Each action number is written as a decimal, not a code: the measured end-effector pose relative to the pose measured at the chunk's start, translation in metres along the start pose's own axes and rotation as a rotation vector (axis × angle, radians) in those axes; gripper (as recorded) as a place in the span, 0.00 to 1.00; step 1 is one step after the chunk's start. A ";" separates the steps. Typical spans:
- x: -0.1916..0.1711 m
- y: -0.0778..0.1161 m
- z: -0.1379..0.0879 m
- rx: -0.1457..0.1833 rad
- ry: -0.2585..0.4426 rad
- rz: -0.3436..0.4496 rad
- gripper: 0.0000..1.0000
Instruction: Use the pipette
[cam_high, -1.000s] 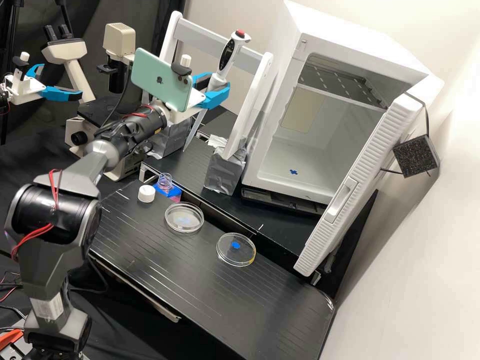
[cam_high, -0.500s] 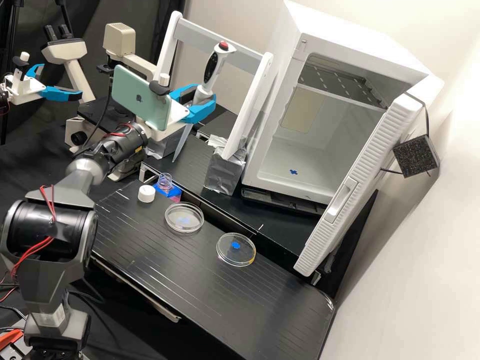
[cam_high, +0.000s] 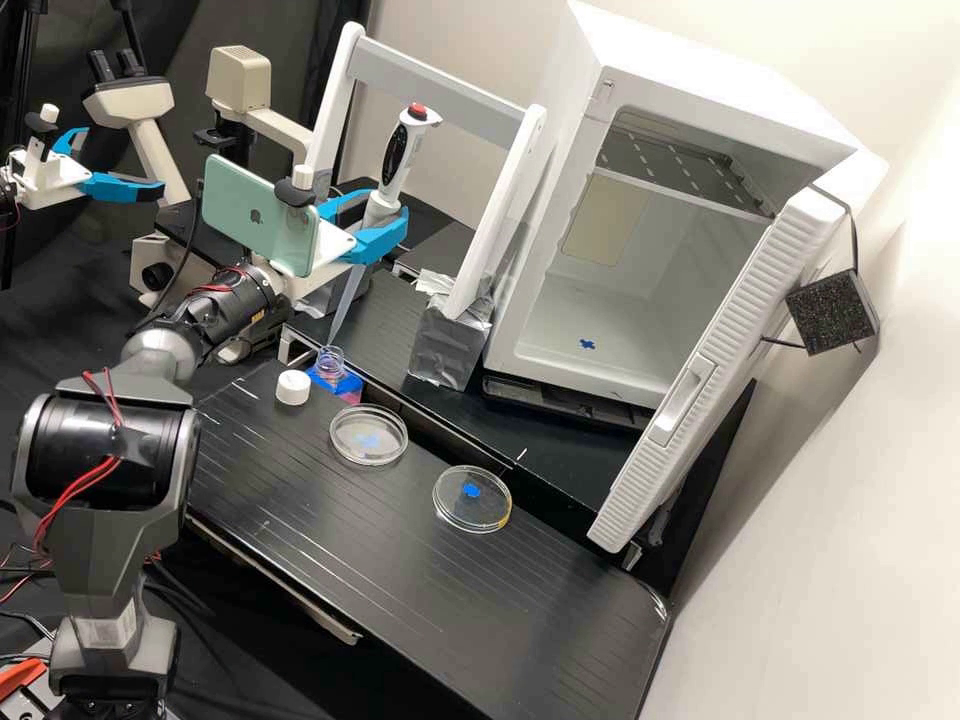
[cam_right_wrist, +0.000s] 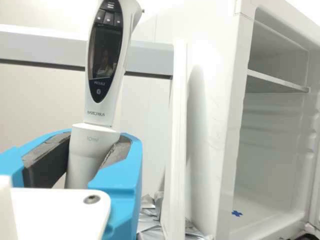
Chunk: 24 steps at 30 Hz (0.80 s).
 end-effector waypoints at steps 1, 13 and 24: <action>0.000 -0.001 0.001 -0.004 -0.002 0.005 0.00; -0.009 -0.021 0.013 -0.074 -0.006 -0.028 0.00; -0.022 -0.048 0.029 -0.075 -0.043 -0.122 0.00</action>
